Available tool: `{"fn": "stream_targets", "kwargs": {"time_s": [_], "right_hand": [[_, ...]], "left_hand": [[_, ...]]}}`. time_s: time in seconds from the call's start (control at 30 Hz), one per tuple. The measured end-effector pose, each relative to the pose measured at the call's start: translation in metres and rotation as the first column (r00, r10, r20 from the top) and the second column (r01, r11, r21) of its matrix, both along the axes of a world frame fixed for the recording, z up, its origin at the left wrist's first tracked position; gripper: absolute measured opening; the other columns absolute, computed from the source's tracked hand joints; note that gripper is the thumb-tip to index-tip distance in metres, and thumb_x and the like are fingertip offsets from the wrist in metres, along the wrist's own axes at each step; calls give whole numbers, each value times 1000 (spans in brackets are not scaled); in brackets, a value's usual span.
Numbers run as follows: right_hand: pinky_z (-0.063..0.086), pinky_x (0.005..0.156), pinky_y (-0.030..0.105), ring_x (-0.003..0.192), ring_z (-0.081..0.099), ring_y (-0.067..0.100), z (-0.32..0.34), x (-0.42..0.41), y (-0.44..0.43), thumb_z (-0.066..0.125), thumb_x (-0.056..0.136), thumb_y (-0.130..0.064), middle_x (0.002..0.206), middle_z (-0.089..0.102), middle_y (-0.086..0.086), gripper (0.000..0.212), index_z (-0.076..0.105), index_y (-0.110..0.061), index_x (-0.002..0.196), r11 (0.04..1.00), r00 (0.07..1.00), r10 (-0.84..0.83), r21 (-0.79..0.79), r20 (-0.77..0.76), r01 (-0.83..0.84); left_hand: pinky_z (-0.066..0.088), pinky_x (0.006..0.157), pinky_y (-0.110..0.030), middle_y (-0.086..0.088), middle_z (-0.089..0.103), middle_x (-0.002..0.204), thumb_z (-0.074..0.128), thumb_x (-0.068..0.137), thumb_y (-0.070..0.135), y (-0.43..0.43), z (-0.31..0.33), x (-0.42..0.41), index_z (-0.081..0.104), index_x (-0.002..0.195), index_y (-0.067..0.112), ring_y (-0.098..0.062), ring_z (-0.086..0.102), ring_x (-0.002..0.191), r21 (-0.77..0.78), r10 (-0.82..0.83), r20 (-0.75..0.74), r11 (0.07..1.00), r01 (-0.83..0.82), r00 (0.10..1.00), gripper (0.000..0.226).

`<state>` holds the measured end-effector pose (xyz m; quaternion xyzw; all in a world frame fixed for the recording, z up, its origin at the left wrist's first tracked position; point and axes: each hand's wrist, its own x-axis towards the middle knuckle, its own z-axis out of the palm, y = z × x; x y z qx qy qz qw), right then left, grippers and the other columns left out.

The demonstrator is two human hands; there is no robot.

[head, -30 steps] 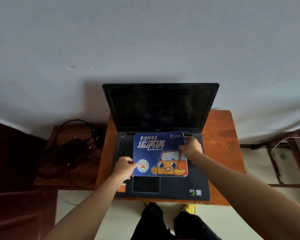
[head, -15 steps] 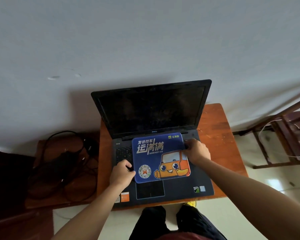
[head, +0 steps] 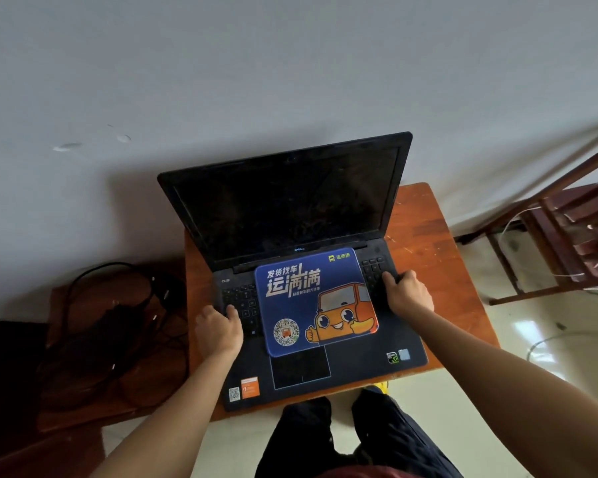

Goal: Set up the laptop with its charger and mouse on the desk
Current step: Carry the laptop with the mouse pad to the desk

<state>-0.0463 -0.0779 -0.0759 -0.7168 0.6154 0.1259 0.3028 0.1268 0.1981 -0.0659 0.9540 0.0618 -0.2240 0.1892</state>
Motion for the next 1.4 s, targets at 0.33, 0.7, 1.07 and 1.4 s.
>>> {"fn": "stream_targets", "kwargs": {"time_s": [0.33,0.7,1.07,1.4], "right_hand": [[44,81,44,102,61,42,0,-11,37,29,96,-60,120,58,21,59,35,-12,129,976,992,112,-181,-65,-122],[45,84,42,105,59,33,2,-32,71,30,92,-66,119,55,12,60,23,-40,145,972,999,23,-235,43,-12],[48,85,40,106,59,31,23,-154,64,39,86,-73,118,56,9,68,27,-42,145,965,981,-145,-201,131,170],[49,84,39,105,60,32,64,-357,29,34,72,-88,119,56,9,85,25,-44,144,891,919,-355,-236,170,388]], "left_hand": [[47,75,-45,-23,51,126,35,99,46,-1,-8,-10,34,135,2,-43,59,103,122,-187,51,976,179,981,57],[47,69,-46,-24,44,121,43,97,41,10,-5,-37,35,140,11,-40,49,108,115,-263,144,962,248,954,53],[47,64,-38,-16,45,111,35,93,55,-15,22,-120,35,137,20,-34,58,91,141,-449,179,893,428,876,56],[48,74,-39,-15,43,117,33,86,71,-122,68,-277,27,141,20,-31,52,106,146,-705,252,705,694,663,76]]}}
